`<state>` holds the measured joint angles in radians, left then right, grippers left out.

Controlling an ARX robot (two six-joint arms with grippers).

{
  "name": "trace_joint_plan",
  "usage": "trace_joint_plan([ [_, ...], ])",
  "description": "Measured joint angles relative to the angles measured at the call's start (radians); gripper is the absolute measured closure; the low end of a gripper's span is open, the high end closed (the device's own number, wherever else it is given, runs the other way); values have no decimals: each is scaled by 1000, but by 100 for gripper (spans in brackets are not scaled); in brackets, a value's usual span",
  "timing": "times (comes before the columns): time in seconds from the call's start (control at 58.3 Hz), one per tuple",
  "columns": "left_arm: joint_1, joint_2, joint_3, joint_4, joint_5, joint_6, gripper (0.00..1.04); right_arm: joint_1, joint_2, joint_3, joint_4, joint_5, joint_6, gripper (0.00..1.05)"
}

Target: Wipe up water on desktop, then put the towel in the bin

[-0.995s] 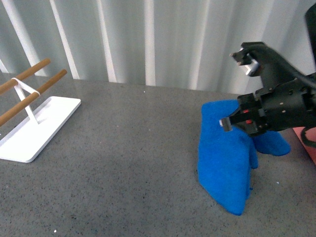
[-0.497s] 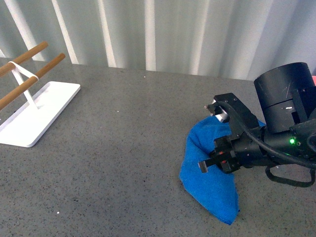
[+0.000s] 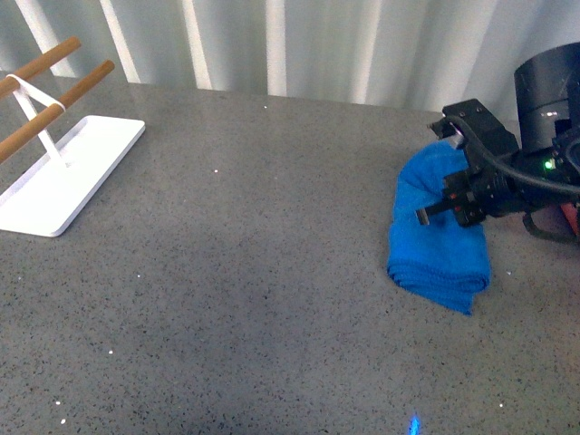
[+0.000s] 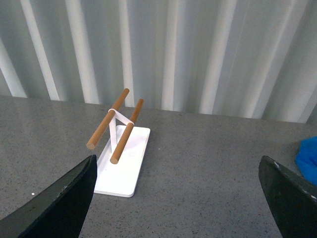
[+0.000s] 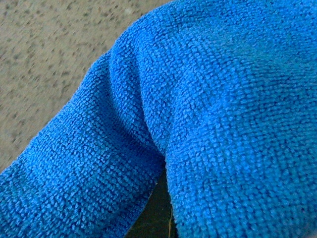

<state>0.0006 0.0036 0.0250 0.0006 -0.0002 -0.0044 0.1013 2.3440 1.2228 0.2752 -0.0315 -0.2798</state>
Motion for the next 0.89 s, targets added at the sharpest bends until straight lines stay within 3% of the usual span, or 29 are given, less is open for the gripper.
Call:
trace_joint_plan([
  [0.257,0,0,0,0,0,0,7,47,121,223,-35,-27,-37,101],
  [0.463,0,0,0,0,0,0,7,139,164,310,-49,-156,-27,101],
  [0.703,0,0,0,0,0,0,7,241,99,195,-90,-227,-132,101],
  [0.892,0,0,0,0,0,0,7,235,-37,-29,-124,-305,-237,101],
])
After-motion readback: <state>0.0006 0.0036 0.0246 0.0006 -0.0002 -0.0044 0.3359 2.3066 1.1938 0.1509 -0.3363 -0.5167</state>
